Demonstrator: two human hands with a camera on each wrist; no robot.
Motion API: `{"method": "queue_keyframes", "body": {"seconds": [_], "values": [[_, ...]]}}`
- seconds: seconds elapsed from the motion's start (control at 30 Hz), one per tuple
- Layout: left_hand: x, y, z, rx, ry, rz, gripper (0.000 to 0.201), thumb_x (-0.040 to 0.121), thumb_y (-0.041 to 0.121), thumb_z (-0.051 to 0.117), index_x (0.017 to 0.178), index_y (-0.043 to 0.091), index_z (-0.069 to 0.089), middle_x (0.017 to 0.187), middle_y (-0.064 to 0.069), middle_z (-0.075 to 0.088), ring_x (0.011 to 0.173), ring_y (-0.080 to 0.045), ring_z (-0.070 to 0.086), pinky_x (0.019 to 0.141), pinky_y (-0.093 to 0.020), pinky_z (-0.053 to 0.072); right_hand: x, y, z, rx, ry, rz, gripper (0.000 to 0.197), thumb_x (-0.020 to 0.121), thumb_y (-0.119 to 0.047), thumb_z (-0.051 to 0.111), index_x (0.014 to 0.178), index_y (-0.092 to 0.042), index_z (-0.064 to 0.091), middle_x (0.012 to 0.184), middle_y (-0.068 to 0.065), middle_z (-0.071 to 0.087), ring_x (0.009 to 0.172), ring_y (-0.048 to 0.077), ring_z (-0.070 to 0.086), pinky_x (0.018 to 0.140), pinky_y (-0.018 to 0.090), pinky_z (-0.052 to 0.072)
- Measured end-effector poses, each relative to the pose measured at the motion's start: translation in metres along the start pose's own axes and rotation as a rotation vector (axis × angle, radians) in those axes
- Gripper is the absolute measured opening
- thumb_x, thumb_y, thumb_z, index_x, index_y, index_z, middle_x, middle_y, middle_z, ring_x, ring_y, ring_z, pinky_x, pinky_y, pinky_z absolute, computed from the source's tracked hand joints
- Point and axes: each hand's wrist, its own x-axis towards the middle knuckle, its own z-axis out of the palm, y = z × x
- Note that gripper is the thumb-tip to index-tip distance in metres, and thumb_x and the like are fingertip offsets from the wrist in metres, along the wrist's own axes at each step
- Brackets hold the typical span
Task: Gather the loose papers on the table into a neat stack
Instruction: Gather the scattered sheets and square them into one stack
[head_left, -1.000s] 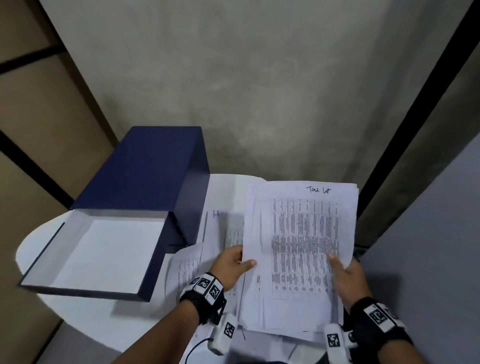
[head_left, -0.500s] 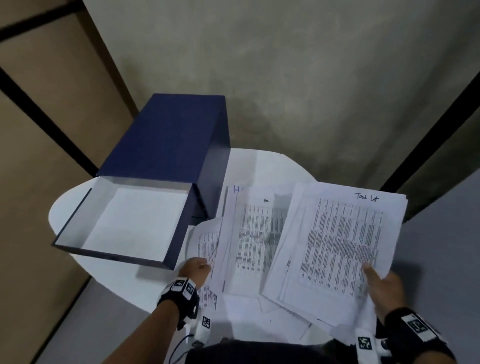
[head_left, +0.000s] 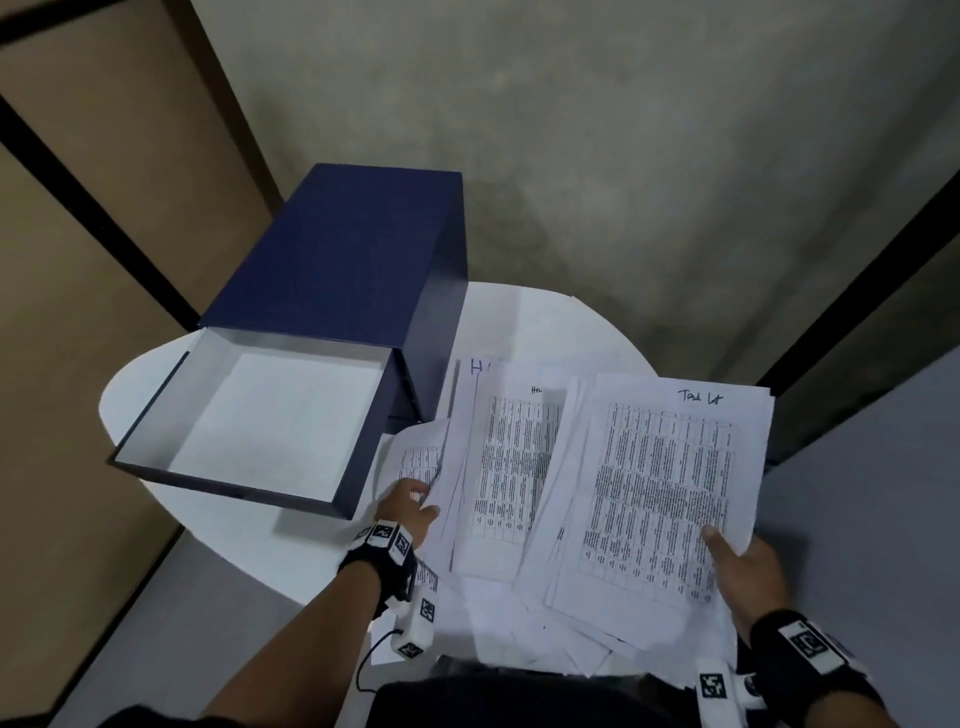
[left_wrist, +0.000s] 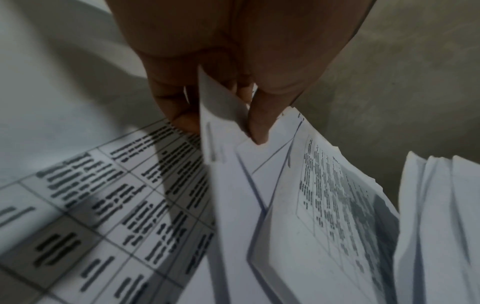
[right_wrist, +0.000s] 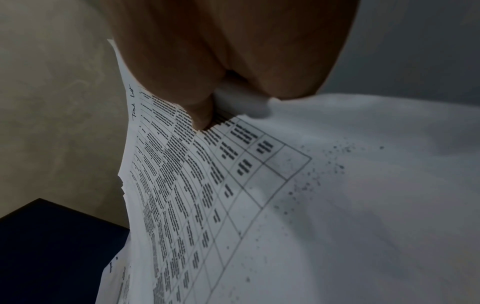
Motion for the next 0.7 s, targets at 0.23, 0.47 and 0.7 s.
{"method": "queue_keyframes", "body": {"seconds": [0.23,0.47,0.7], "values": [[-0.038,0.037,-0.010,0.017,0.173,0.116,0.014,0.089,0.028,0.063,0.085,0.014,0.060,0.088,-0.005,0.064,0.077,-0.021,0.057,0.068,-0.021,0.039,0.006,0.009,0.010,-0.137,-0.042,-0.006,0.031,0.100,-0.018,0.058,0.128,-0.005,0.063,0.114,0.012,0.069,0.106,0.029,0.063,0.105,0.048,0.047],[-0.089,0.086,-0.026,0.115,0.447,0.392,0.019,0.093,0.025,0.054,0.086,0.011,0.065,0.085,-0.005,0.069,0.073,-0.020,0.061,0.064,-0.024,0.044,0.010,0.015,0.027,-0.327,-0.161,-0.042,0.031,0.101,-0.023,0.055,0.127,-0.009,0.065,0.120,0.010,0.070,0.115,0.033,0.064,0.104,0.044,0.049],[-0.123,0.130,-0.070,0.343,0.607,0.591,0.022,0.093,0.026,0.048,0.083,0.012,0.063,0.083,-0.004,0.063,0.068,-0.027,0.061,0.057,-0.032,0.044,0.011,0.012,0.036,-0.394,-0.159,-0.032,0.031,0.100,-0.022,0.056,0.126,-0.007,0.064,0.124,0.014,0.069,0.114,0.034,0.064,0.102,0.041,0.049]]}}
